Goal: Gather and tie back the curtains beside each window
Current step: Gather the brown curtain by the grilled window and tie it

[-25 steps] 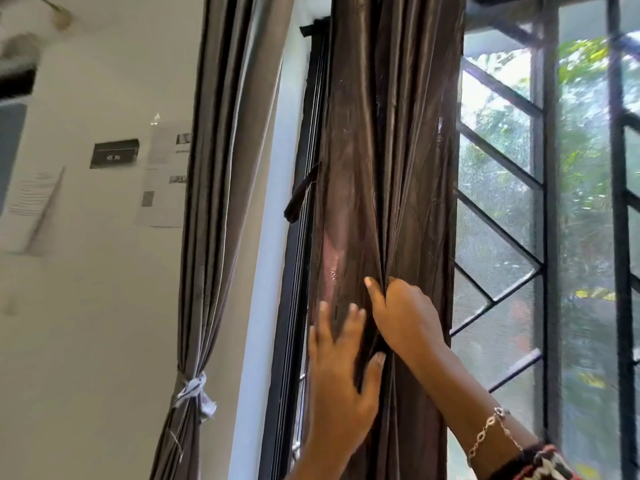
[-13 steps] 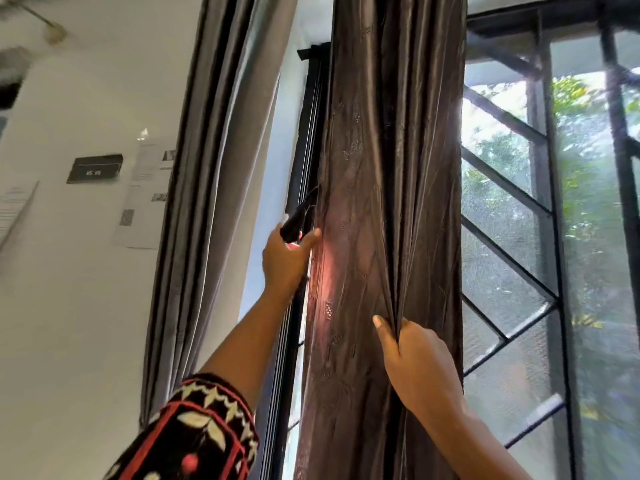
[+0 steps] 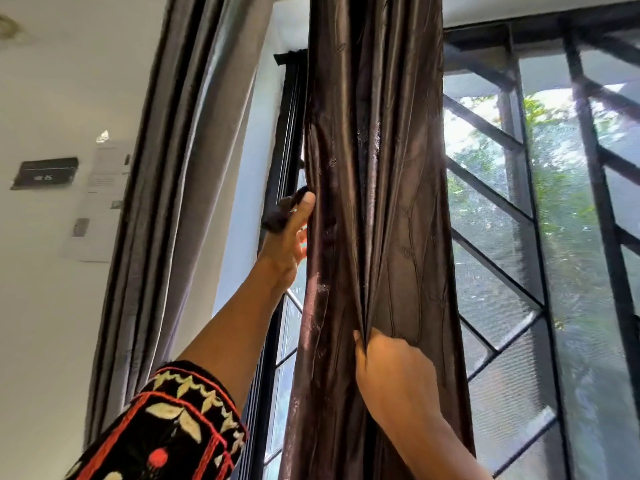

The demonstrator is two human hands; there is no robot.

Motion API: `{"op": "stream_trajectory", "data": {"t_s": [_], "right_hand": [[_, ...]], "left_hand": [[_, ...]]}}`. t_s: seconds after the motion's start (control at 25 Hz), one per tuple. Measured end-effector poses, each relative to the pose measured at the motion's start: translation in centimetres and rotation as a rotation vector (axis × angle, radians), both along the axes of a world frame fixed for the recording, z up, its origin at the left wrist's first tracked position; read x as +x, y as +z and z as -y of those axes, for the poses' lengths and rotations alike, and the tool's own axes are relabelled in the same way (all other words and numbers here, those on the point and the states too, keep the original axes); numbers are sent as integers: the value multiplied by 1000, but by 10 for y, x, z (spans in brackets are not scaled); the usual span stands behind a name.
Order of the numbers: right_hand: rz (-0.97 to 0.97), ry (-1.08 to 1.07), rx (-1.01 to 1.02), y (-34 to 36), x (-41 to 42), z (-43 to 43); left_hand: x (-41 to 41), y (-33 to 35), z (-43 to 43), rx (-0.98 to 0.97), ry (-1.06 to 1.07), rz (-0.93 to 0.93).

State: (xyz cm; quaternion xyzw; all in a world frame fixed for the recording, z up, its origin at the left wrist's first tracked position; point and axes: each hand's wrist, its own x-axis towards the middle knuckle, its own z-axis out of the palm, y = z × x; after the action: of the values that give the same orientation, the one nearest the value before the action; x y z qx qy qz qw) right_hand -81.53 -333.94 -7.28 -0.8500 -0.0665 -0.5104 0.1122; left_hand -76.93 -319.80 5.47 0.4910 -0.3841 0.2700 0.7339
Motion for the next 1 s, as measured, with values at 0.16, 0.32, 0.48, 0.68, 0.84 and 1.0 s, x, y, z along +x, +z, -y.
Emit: {"op": "stream_trajectory", "data": {"t_s": [0.16,0.32,0.48,0.68,0.84,1.0], "right_hand": [[11,-18,-63,2,14,-10],[-6,-29,-105,4,25,-18],[-14,-64,-136,7,33,-29],[-29,-36,-149,12,37,-34],[-28,21,-98,14,28,-29],[160,99,72,30,17,-21]], "left_hand": [[-6,7,12,-32,-37,78],[-14,7,22,6,-84,-45],[-15,2,39,110,25,159],[-9,7,47,129,160,212],[4,11,37,103,169,139],[11,8,27,124,108,225]]}}
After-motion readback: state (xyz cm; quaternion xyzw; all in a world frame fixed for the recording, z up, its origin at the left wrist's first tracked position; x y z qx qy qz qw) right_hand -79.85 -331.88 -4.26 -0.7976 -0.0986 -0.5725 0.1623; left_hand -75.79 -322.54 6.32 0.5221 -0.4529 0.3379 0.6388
